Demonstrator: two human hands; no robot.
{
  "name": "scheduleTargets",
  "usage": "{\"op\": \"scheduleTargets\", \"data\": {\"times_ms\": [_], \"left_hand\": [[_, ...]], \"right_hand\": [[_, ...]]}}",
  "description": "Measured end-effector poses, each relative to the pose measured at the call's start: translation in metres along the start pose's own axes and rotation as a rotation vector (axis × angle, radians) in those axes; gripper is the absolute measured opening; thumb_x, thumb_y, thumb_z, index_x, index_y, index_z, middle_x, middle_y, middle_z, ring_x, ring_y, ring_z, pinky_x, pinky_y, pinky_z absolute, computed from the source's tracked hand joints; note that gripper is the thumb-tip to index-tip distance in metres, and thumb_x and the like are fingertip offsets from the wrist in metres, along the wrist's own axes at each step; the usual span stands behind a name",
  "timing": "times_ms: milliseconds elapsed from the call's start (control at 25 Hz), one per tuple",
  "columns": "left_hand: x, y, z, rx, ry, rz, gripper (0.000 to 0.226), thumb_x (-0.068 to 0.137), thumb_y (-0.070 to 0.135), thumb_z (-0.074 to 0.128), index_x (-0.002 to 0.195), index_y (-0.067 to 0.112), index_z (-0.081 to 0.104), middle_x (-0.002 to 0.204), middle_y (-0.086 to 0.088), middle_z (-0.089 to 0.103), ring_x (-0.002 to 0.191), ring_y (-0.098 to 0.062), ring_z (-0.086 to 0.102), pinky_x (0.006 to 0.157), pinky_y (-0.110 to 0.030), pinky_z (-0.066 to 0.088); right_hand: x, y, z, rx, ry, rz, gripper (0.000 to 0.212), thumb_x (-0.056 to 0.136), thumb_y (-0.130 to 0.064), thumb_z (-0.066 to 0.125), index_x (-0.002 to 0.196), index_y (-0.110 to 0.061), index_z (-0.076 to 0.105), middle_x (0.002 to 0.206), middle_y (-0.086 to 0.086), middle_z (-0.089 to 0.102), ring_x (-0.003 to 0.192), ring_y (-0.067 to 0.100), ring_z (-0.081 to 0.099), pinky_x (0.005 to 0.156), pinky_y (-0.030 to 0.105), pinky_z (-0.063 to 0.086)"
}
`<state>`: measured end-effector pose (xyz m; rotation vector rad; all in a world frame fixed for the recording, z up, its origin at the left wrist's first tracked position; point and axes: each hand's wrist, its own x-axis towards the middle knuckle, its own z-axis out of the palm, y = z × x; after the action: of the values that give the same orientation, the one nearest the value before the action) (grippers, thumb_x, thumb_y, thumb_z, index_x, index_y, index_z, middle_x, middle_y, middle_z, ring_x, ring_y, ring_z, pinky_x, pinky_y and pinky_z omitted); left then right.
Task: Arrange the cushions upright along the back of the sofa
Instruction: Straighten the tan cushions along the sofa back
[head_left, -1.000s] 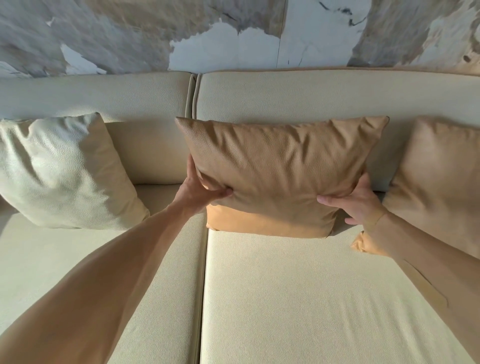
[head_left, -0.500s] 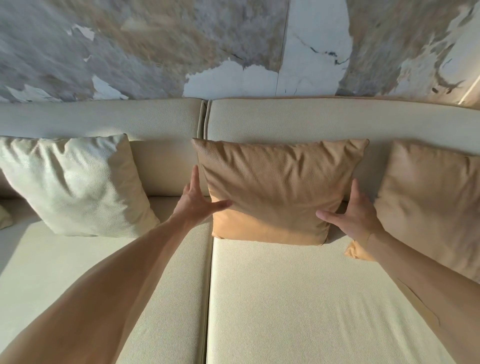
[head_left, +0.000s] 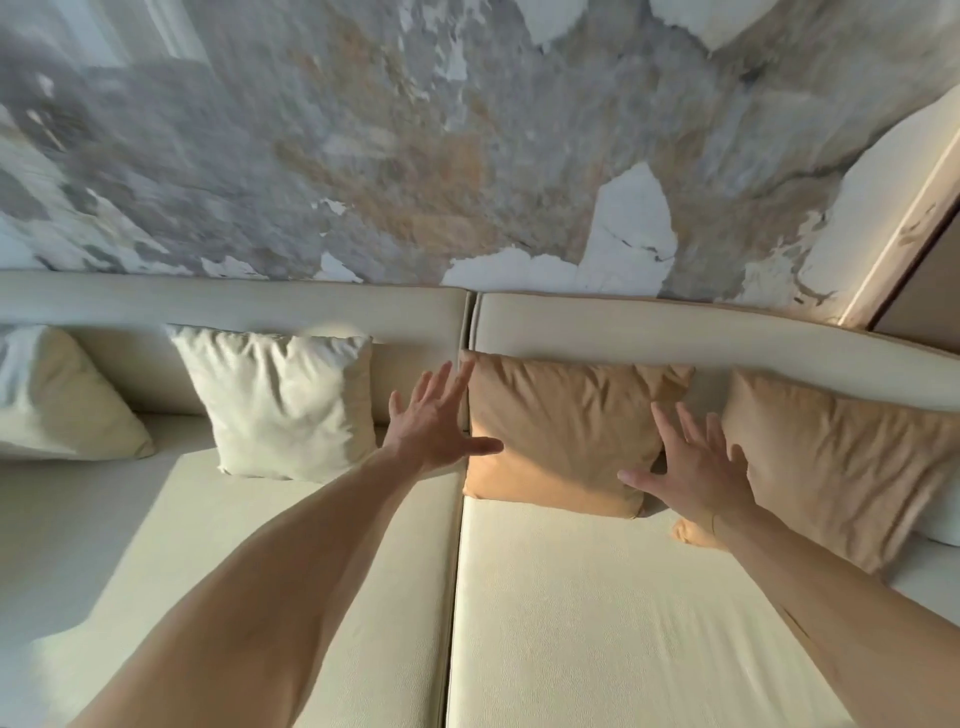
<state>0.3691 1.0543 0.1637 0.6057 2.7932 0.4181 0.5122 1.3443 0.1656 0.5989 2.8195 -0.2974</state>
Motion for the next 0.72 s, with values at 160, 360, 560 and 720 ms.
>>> {"op": "scheduleTargets", "data": {"times_ms": [160,360,560,720], "left_hand": [[-0.043,0.008,-0.042,0.025,0.022,0.023,0.119,0.066,0.086,0.056,0.153,0.044,-0.013,0.166,0.004,-0.010,0.152,-0.021,-0.008,0.119,-0.060,0.000],[-0.086,-0.010,-0.076,0.026,0.094,0.030,0.115,0.066,0.089,0.051,0.154,0.044,-0.009,0.166,0.003,-0.012,0.151,-0.022,-0.012,0.119,-0.058,-0.005],[-0.117,-0.027,-0.101,0.037,0.165,0.007,0.113,0.066,0.090,0.047,0.154,0.042,-0.005,0.166,0.001,-0.009,0.152,-0.024,-0.011,0.119,-0.058,-0.003],[-0.135,-0.028,-0.105,0.031,0.195,-0.025,0.113,0.067,0.090,0.047,0.154,0.042,-0.006,0.166,0.002,-0.009,0.152,-0.024,-0.011,0.118,-0.061,-0.001]], "right_hand": [[-0.046,-0.032,-0.043,-0.059,0.005,-0.074,0.102,0.078,-0.080,0.044,0.155,-0.033,-0.003,0.164,-0.002,-0.012,0.149,0.031,-0.013,0.116,0.060,0.006],[-0.079,-0.051,-0.078,-0.056,0.123,-0.100,0.099,0.075,-0.085,0.035,0.155,-0.037,0.001,0.164,-0.004,-0.007,0.150,0.031,-0.007,0.116,0.059,0.009],[-0.089,-0.059,-0.101,-0.087,0.156,-0.072,0.096,0.075,-0.085,0.031,0.154,-0.039,0.000,0.164,-0.005,-0.008,0.150,0.030,-0.007,0.117,0.058,0.010],[-0.097,-0.057,-0.109,-0.081,0.163,-0.107,0.096,0.074,-0.086,0.029,0.153,-0.042,-0.002,0.164,-0.005,-0.010,0.150,0.028,-0.010,0.116,0.059,0.011]]}}
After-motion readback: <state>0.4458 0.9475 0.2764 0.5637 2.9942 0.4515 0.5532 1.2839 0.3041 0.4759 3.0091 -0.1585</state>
